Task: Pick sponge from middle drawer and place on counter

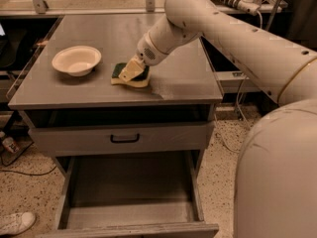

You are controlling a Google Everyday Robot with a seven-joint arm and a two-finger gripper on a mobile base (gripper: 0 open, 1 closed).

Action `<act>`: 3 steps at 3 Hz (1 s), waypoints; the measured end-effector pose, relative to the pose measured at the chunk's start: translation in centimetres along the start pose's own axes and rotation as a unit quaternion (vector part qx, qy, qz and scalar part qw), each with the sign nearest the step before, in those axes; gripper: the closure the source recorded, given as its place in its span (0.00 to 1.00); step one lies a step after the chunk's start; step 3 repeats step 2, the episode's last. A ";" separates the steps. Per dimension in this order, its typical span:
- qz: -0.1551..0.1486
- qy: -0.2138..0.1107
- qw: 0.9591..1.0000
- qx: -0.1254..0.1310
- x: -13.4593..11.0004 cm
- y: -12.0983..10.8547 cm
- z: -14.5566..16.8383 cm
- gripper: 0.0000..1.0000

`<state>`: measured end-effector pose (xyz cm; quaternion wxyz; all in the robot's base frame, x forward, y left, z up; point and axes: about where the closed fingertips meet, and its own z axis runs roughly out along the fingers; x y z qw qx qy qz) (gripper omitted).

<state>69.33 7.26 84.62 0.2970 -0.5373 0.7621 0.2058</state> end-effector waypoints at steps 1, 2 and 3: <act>0.000 0.000 1.000 0.000 0.0 0.0 0.0 0.00; 0.000 0.000 1.000 0.000 0.0 0.0 0.0 0.00; 0.000 0.000 1.000 0.000 0.0 0.0 0.0 0.00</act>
Offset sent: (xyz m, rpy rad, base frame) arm 0.0000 0.0000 0.0000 0.0000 0.0000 0.0000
